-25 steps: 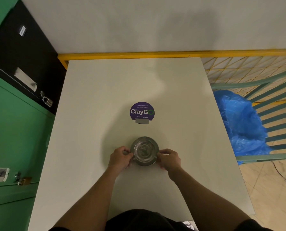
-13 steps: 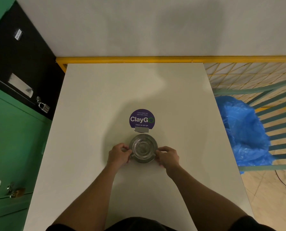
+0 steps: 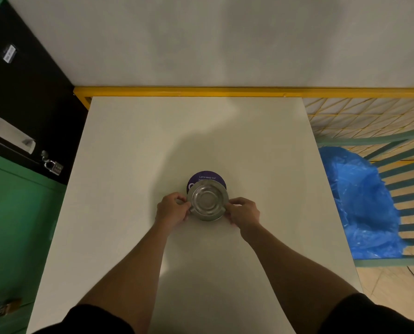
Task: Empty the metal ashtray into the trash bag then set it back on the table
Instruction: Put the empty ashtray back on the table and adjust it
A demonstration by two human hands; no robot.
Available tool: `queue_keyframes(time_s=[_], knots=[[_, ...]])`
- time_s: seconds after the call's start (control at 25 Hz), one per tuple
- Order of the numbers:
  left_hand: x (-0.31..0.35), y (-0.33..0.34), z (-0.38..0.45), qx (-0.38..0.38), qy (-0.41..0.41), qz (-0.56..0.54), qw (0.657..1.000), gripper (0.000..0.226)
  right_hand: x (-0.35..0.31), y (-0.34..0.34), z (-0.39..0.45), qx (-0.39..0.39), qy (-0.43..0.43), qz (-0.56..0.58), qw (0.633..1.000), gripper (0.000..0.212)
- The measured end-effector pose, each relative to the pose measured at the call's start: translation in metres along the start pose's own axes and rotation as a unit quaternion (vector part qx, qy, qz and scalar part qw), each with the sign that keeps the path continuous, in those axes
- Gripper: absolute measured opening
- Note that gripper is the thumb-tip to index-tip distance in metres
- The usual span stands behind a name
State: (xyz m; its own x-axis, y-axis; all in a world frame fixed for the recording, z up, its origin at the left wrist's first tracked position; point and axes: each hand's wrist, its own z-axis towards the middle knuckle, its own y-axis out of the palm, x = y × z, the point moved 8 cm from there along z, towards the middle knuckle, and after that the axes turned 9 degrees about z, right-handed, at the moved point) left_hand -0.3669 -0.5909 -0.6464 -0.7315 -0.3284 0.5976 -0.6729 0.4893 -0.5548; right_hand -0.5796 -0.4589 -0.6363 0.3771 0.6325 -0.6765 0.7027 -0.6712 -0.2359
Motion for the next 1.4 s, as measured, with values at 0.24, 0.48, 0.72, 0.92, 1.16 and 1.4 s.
queue_keyframes(time_s=[0.24,0.48,0.72,0.92,1.16,1.4], knots=[[0.020,-0.007,0.022,0.015,0.000,-0.002,1.000,0.007,-0.021,0.009,0.019,0.006,-0.011,-0.001,1.000,0.011],[0.028,-0.006,0.028,0.012,0.000,0.010,1.000,0.005,-0.028,0.011,0.027,0.015,-0.015,-0.006,1.000,0.013],[0.032,-0.020,0.030,0.031,-0.018,0.025,0.999,0.011,-0.033,0.005,0.030,0.010,-0.017,0.001,1.000,0.004],[0.042,-0.020,0.035,0.020,0.029,0.042,0.998,0.006,-0.047,0.005,0.035,0.016,-0.052,-0.016,0.998,0.004],[0.043,-0.016,0.036,0.011,0.031,0.050,0.998,0.017,-0.047,0.011,0.038,0.006,-0.048,-0.033,0.998,0.017],[0.042,-0.017,0.034,0.012,0.026,0.041,0.999,0.017,-0.045,0.011,0.040,0.006,-0.046,-0.036,0.998,0.020]])
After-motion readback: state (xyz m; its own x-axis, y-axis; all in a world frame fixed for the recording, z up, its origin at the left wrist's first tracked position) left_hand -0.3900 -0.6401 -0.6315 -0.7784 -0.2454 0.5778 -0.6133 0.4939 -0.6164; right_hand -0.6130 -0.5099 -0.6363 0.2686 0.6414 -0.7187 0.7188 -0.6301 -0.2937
